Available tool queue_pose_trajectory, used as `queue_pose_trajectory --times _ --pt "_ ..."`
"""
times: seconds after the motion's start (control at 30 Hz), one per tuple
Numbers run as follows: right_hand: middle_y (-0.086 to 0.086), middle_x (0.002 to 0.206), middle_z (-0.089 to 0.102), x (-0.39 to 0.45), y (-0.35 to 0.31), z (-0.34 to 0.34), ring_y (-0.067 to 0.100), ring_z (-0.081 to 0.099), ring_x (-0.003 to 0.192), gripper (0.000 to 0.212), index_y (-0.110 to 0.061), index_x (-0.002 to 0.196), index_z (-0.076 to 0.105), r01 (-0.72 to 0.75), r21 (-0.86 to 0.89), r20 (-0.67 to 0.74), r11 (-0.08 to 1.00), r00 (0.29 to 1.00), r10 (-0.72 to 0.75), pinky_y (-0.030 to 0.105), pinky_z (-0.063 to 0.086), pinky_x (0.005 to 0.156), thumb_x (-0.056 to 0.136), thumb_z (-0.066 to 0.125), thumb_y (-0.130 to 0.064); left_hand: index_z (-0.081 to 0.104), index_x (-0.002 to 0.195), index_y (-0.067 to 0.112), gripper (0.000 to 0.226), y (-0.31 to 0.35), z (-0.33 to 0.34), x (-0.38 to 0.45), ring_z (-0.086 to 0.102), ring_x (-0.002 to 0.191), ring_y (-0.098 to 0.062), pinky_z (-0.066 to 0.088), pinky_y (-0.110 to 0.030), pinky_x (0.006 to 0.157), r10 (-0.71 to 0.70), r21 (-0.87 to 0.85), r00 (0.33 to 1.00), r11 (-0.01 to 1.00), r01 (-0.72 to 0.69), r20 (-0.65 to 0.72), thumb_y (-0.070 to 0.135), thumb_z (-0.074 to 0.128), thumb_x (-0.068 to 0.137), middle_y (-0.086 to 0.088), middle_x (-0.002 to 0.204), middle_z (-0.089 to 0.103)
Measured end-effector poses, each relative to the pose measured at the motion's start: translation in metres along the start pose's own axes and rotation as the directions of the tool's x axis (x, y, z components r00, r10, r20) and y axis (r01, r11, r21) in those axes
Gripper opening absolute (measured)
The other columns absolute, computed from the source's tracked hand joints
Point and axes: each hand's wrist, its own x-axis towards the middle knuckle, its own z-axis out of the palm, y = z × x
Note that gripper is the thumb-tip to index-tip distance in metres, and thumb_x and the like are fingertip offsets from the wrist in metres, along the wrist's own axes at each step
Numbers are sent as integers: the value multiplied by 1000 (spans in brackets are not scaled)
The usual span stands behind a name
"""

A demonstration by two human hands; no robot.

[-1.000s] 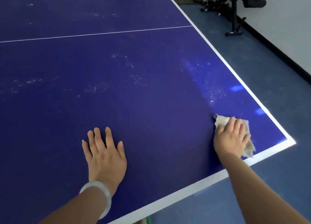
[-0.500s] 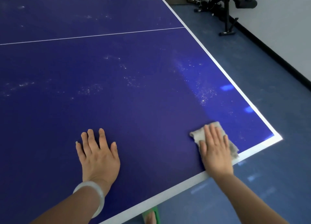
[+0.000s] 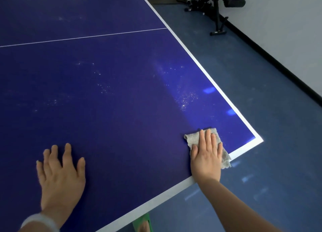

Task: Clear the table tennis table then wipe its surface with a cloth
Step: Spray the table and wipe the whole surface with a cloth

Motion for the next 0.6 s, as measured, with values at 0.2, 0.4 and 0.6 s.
queue_pose_trajectory --times 0.2,0.4,0.6 --pt "0 161 16 0 2 1 20 12 149 59 -20 154 23 17 -13 10 1000 1000 -17 42 0 121 98 15 -40 50 134 -6 49 64 10 11 30 138 -43 22 -58 115 213 -153 977 965 -215 -31 6 63 88 -27 143 37" --pt "-1 160 20 10 21 -8 18 14 149 57 -20 154 25 216 -34 88 976 973 -212 43 8 120 99 22 -37 46 139 1 51 203 33 21 32 139 -42 25 -53 116 407 -162 913 904 -396 40 27 53 95 -26 146 38" --pt "7 155 34 97 117 -21 25 30 144 60 -15 149 36 327 -105 129 939 941 -313 44 16 117 95 25 -38 23 151 2 70 231 52 8 16 145 -43 16 -57 117 392 90 914 911 -402 105 45 14 97 -30 153 24"
